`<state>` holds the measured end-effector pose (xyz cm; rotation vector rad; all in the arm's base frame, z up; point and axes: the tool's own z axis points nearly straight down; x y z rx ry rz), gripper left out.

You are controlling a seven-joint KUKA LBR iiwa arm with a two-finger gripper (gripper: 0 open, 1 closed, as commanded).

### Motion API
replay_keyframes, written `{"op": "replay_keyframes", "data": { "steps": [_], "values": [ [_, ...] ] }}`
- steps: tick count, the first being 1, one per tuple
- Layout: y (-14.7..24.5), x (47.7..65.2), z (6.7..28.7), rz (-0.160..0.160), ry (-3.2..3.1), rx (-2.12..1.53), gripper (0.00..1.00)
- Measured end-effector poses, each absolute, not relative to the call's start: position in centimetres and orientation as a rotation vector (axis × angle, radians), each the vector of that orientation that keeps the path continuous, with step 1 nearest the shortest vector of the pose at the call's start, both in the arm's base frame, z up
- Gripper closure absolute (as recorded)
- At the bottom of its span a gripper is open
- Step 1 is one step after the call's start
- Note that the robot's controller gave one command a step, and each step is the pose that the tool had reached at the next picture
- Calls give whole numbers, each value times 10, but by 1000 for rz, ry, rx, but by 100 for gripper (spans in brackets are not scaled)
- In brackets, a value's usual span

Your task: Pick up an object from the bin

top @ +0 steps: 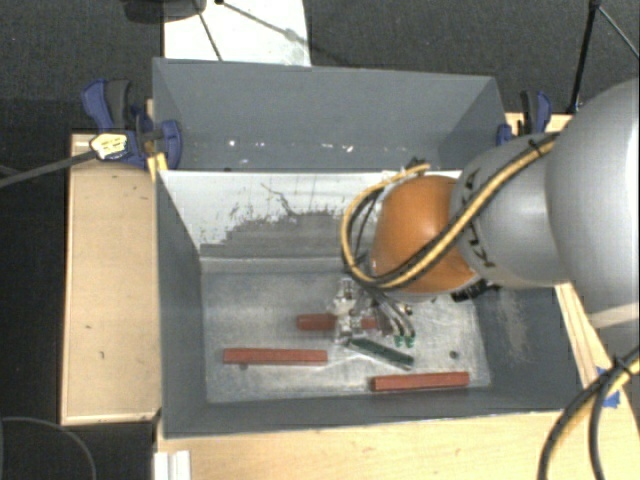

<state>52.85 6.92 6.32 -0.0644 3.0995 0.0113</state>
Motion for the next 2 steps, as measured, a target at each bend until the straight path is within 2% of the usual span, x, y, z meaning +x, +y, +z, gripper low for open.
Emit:
{"op": "replay_keyframes", "data": {
  "steps": [2],
  "values": [
    [69,528,70,10,3107,-66,100]
  ]
}}
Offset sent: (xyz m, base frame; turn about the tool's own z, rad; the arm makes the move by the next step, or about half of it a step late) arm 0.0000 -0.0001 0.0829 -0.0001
